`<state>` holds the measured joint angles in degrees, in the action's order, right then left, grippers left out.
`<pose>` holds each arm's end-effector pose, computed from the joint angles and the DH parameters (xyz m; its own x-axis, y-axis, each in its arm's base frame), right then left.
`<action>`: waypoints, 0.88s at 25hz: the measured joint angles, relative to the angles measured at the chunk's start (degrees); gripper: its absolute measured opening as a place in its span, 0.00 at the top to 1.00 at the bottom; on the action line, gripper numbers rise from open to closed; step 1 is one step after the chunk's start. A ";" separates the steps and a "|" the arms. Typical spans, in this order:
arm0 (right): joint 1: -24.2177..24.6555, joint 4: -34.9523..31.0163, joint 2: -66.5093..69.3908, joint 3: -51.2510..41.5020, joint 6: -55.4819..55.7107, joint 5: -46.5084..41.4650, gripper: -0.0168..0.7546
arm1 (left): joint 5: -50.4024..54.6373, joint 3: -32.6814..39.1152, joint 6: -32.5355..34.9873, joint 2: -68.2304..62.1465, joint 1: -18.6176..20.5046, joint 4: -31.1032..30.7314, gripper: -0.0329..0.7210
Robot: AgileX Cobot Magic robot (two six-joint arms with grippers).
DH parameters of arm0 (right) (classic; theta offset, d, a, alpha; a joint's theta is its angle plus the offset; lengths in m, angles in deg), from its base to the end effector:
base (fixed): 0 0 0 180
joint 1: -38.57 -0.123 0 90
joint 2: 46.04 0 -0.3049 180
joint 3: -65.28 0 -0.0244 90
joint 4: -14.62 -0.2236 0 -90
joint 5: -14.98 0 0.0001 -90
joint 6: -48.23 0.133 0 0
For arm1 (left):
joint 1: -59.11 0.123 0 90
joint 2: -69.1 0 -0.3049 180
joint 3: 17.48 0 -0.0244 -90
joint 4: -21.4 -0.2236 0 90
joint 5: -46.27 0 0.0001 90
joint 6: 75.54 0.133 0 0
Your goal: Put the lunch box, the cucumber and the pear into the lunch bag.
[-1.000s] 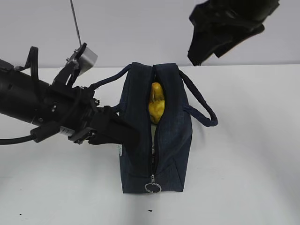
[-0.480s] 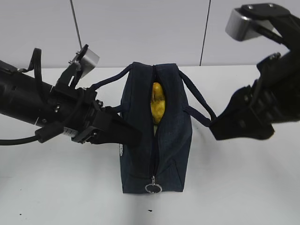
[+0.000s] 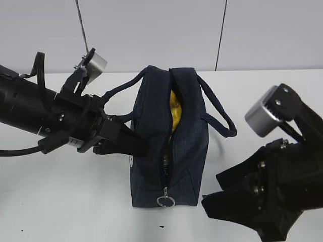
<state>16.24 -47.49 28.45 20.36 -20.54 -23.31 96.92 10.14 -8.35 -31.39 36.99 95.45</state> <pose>0.1547 0.1424 0.2434 -0.5452 -0.4237 -0.7233 -0.7855 0.5595 0.2643 0.2363 -0.2029 0.2298 -0.7575 0.3262 -0.5655 0.6500 0.4574 -0.6068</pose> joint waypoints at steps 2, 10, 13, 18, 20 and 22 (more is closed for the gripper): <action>0.00 -6.74 -0.10 -3.19 -6.99 2.08 0.41 | 0.16 0.00 0.00 -0.06 0.00 0.00 0.97; 0.00 -23.38 -0.10 -8.40 -18.96 4.32 0.41 | 0.39 0.00 0.00 -0.11 0.00 0.00 0.97; 0.00 -26.03 -0.10 -8.40 -19.20 4.32 0.41 | 0.45 0.00 0.00 -0.29 0.00 0.00 0.97; 0.00 -31.31 -0.10 -8.40 -20.06 4.61 0.41 | 0.49 0.00 0.00 -0.29 0.00 0.00 0.98; 0.00 -31.84 -0.10 -8.40 -23.23 4.97 0.41 | 0.51 0.00 0.00 -0.29 0.00 0.00 0.98; 0.00 -32.08 0.04 -8.40 -29.92 4.97 0.41 | 0.56 0.00 0.00 -0.29 0.00 0.00 0.98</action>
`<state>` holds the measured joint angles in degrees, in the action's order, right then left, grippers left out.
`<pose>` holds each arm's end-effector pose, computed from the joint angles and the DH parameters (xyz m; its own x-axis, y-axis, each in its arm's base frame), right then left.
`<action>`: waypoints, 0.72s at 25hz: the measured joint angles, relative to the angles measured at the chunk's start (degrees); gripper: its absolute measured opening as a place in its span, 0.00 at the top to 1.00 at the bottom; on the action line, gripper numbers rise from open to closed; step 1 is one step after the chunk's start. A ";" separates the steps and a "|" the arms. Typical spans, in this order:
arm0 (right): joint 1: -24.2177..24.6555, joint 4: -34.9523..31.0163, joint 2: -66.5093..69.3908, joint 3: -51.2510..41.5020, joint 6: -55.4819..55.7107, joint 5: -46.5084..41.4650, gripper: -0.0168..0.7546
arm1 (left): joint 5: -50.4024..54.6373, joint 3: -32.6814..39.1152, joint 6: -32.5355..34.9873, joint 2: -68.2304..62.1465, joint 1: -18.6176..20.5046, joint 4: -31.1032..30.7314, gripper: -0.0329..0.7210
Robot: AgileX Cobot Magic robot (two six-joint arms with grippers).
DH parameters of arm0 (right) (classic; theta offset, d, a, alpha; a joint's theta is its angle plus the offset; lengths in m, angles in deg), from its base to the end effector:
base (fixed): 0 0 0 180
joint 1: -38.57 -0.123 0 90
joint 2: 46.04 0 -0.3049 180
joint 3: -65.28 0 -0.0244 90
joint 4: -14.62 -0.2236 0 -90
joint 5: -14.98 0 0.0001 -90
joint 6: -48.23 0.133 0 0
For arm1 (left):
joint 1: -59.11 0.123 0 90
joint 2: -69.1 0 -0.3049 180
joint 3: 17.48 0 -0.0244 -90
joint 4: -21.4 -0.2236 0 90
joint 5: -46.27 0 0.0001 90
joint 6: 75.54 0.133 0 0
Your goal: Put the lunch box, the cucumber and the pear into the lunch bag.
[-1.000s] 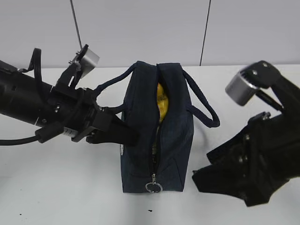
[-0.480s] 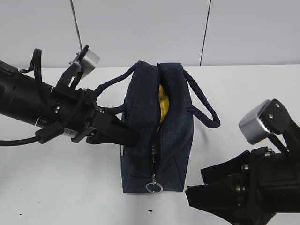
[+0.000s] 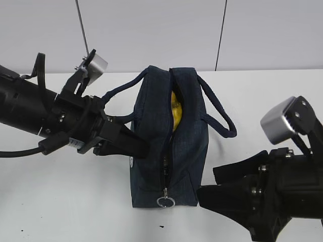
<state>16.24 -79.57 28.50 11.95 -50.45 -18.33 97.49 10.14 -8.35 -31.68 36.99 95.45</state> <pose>0.1584 0.1439 0.2349 -0.4842 -0.2568 -0.8364 -0.7648 0.5885 0.2621 0.2357 -0.2035 0.2287 -0.7603 0.3305 -0.5592 0.6477 0.4510 -0.6141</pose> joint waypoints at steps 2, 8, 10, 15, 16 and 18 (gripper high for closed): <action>0.00 -1.05 1.11 0.00 -5.13 0.00 0.43 | -0.01 0.00 0.00 0.00 0.00 0.00 0.98; 0.00 -5.32 8.20 0.00 -17.95 -1.22 0.47 | -0.01 0.00 0.00 0.00 0.00 0.00 0.98; 0.00 -7.10 10.93 0.00 -21.53 -2.65 0.47 | -0.01 0.00 0.00 0.00 0.00 0.00 0.98; 0.00 -8.21 18.04 0.00 -26.95 -5.37 0.48 | -0.01 0.00 0.00 0.00 0.00 0.00 0.98; 0.00 -8.35 20.05 0.00 -28.36 -5.50 0.49 | -0.01 0.00 0.00 0.00 0.00 0.00 0.98; 0.00 -8.47 23.37 0.12 -30.44 -5.50 0.51 | 0.01 0.00 0.00 0.00 0.00 0.00 0.98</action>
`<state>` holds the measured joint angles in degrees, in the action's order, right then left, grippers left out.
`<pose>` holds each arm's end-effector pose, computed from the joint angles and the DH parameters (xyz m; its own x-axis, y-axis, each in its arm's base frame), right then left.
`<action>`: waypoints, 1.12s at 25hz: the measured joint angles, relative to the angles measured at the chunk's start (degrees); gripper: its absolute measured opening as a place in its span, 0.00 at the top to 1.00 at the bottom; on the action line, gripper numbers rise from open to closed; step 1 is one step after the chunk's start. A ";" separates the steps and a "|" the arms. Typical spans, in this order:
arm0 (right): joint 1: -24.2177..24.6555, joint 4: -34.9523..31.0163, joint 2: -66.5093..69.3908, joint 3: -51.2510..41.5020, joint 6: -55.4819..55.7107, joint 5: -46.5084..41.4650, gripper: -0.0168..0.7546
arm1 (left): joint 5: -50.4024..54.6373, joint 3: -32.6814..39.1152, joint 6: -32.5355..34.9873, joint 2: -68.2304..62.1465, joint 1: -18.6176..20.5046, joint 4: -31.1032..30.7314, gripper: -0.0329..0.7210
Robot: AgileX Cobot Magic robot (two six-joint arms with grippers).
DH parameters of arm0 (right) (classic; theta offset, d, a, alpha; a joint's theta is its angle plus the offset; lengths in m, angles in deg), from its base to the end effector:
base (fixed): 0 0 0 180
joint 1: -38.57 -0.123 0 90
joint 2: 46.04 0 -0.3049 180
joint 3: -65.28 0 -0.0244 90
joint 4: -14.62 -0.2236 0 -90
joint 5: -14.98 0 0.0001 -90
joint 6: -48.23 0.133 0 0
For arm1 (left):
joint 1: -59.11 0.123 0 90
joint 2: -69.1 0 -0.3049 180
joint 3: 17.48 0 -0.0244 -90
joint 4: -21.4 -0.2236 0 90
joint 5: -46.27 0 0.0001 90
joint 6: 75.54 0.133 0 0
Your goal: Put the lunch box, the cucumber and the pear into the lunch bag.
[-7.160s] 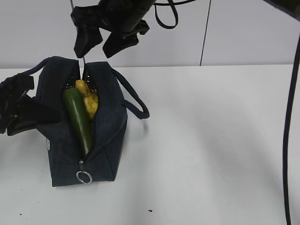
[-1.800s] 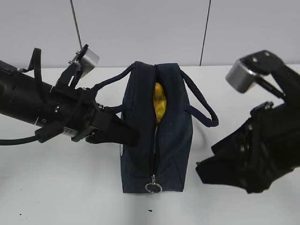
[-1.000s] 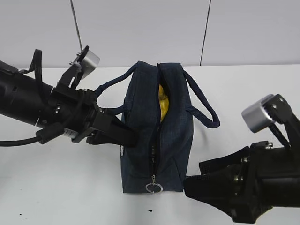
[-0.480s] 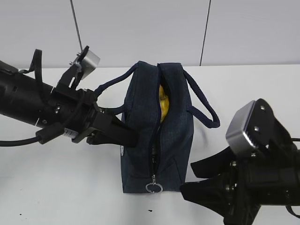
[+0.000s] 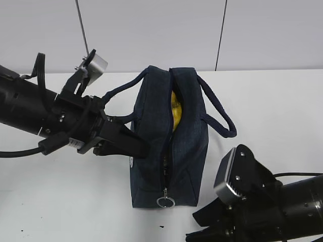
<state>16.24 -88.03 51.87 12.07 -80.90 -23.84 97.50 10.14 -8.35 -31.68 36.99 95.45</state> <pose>0.1886 0.1655 0.1591 -0.4058 -0.5017 -0.7640 -0.8854 0.4233 0.1923 0.2356 -0.2035 0.2287 -0.7603 0.3305 -0.5591 0.6477 0.4508 -0.6142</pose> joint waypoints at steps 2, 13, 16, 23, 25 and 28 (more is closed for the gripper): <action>0.00 0.00 3.00 0.83 -0.92 0.00 0.52 | 0.00 0.00 0.00 0.00 0.00 0.00 0.98; 0.00 -0.46 9.43 7.08 -3.96 -0.10 0.52 | 0.00 0.00 0.00 0.00 0.00 0.00 0.98; 0.00 -0.46 10.84 8.46 -3.98 -0.10 0.52 | 0.00 0.00 0.00 0.00 0.00 0.00 0.98; 0.00 -0.46 13.97 11.75 -4.11 -0.10 0.52 | 0.00 0.00 0.00 0.00 0.00 0.00 0.98; 0.00 -0.46 13.97 11.88 -4.46 -0.10 0.52 | 0.04 0.00 0.00 0.00 0.00 0.00 0.98; 0.00 -0.46 13.97 11.98 -4.49 -0.54 0.52 | 0.04 0.00 0.00 0.00 0.00 0.00 0.98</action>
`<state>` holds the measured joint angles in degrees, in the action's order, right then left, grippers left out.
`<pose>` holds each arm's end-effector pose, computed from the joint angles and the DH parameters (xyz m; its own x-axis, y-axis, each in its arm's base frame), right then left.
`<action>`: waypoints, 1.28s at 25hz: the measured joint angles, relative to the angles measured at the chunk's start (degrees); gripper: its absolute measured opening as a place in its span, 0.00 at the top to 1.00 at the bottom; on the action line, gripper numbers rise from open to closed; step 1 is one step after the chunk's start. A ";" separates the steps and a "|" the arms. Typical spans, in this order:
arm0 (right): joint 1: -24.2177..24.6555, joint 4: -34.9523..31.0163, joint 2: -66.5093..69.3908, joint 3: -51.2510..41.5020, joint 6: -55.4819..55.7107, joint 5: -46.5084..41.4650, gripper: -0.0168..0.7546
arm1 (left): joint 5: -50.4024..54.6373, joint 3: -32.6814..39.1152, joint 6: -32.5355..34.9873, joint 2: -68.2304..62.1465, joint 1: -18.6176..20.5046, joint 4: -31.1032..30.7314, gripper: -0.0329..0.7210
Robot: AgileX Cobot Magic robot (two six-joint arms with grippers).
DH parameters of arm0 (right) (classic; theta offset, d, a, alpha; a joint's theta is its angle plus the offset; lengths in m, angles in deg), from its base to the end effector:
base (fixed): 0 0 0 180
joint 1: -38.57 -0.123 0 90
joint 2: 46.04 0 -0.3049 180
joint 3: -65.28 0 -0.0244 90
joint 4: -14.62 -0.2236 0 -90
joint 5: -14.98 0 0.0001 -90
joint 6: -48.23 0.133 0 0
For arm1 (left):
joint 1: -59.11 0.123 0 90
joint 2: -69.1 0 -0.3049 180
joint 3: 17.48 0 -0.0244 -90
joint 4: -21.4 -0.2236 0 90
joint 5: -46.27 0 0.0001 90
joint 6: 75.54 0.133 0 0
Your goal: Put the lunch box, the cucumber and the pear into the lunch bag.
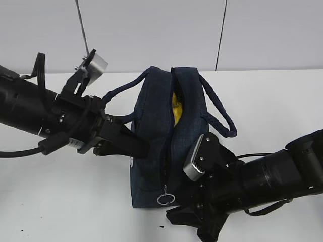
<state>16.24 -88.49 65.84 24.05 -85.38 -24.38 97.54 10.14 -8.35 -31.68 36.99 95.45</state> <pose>0.2463 0.1901 0.1346 -0.3636 -0.5333 -0.7638 -0.9082 0.3855 0.1631 0.2356 -0.2035 0.2288 -0.7604 0.3308 -0.5590 0.6477 0.4503 -0.6146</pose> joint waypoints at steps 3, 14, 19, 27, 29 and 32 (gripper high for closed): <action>0.00 0.00 0.00 0.00 -0.09 -1.95 0.52 | 0.00 0.00 0.00 0.00 0.00 0.00 0.98; 0.00 0.00 1.80 0.18 -0.22 -5.02 0.52 | 0.00 0.00 0.00 0.00 0.00 0.57 0.98; 0.00 0.00 2.05 1.46 -0.22 -5.14 0.57 | 0.00 0.00 0.00 0.00 0.00 0.57 0.98; 0.00 0.00 4.71 2.98 -0.22 -7.35 0.73 | 0.00 0.00 0.00 0.00 0.00 0.57 0.98; 0.00 0.00 4.95 3.01 -0.22 -8.28 0.77 | 0.00 0.00 0.00 0.00 0.00 0.57 0.98; 0.00 0.00 4.95 3.34 -0.11 -9.10 0.87 | 0.00 0.00 0.00 0.00 0.00 0.59 0.98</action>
<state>16.24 -88.49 70.79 27.39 -85.50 -33.48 97.54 10.14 -8.35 -31.68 36.99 96.04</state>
